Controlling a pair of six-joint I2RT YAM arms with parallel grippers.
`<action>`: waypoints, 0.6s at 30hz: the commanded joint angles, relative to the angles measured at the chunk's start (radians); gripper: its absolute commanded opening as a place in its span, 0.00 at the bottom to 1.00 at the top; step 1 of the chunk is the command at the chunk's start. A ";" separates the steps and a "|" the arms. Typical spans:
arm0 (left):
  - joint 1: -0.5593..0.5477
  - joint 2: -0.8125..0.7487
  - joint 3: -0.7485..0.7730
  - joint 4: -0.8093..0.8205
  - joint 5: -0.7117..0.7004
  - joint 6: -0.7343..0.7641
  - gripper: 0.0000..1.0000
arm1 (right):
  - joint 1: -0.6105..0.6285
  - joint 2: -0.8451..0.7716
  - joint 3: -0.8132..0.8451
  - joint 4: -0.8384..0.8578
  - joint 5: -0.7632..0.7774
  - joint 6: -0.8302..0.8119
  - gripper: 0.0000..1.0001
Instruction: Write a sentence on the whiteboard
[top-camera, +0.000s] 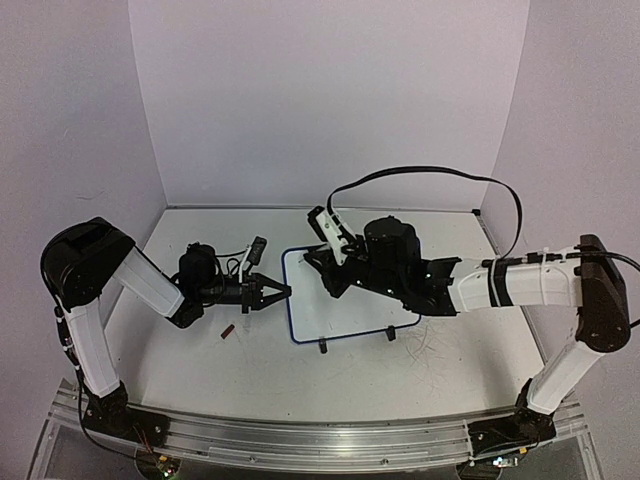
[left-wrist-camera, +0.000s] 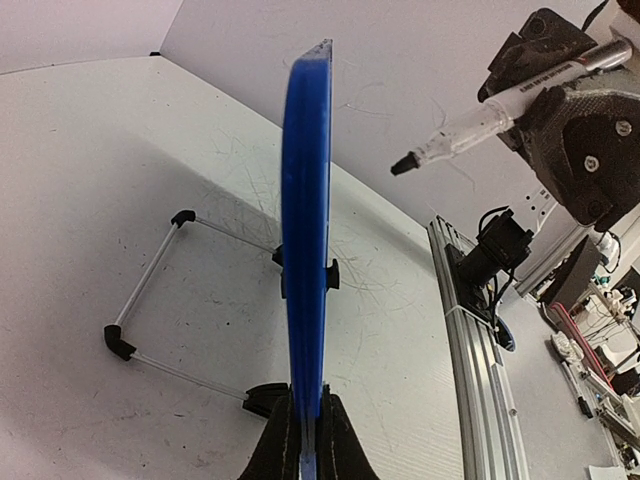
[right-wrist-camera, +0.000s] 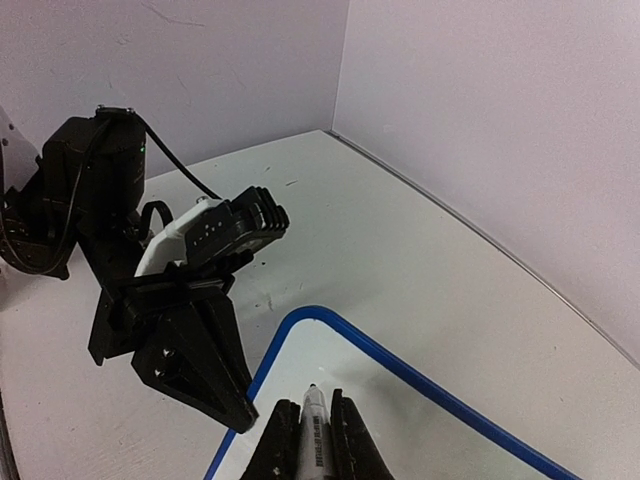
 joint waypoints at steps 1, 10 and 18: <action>-0.003 -0.017 -0.011 0.010 -0.016 0.040 0.00 | 0.009 0.021 0.018 0.043 0.018 -0.019 0.00; -0.003 -0.019 -0.011 0.009 -0.022 0.031 0.00 | 0.009 0.040 0.031 0.051 0.029 -0.019 0.00; -0.003 -0.019 -0.007 0.007 -0.022 0.028 0.00 | 0.009 0.031 0.019 0.074 0.021 -0.019 0.00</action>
